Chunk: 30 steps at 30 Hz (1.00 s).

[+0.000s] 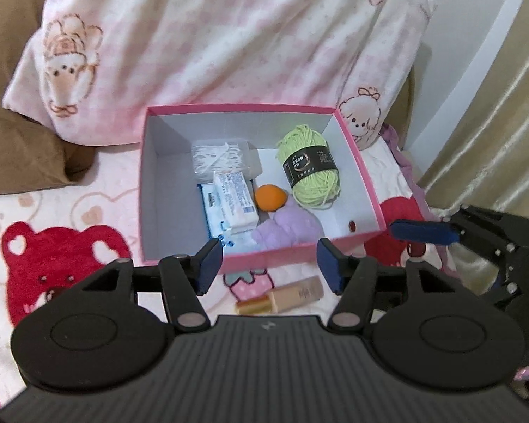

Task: Organize objects
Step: 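Lower the sponge beside the yarn ball and open the left tool, then move the left tool to the gold-capped foundation bottle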

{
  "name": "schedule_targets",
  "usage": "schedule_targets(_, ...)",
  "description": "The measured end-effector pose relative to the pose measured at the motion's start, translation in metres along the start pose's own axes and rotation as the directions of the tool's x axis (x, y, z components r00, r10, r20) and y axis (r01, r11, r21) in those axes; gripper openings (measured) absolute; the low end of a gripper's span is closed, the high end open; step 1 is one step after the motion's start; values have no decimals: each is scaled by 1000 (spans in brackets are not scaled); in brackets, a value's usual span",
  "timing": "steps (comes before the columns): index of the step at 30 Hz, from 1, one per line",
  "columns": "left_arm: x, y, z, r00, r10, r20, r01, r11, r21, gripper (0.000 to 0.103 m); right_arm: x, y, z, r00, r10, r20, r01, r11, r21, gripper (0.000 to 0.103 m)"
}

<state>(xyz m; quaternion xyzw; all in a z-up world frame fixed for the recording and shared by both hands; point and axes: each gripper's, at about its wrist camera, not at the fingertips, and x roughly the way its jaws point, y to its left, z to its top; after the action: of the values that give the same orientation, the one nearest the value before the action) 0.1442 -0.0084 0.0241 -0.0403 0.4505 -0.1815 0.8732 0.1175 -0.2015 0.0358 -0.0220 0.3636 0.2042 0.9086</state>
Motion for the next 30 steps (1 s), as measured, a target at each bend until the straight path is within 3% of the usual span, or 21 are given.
schedule_targets(6, -28, 1, -22, 1000, -10, -1, 10, 1000, 8, 62, -29, 22, -9, 995, -96, 16, 97, 993, -62, 79)
schedule_targets(12, -42, 0, -41, 999, -48, 9, 48, 999, -11, 67, -41, 34, -18, 994, -110, -16, 108, 991, -83, 88)
schedule_targets(17, -40, 0, -56, 999, -30, 21, 30, 1000, 1, 78, -34, 41, -32, 992, -120, -49, 116, 990, -80, 95)
schedule_targets(24, -20, 10, -78, 1000, -12, 23, 13, 1000, -18, 90, -13, 43, -58, 994, -75, -75, 71, 996, -49, 95)
schedule_targets(30, 3, 23, -97, 996, -25, 86, 31, 997, -68, 97, 3, 49, -75, 998, -21, -60, 18, 999, -44, 95)
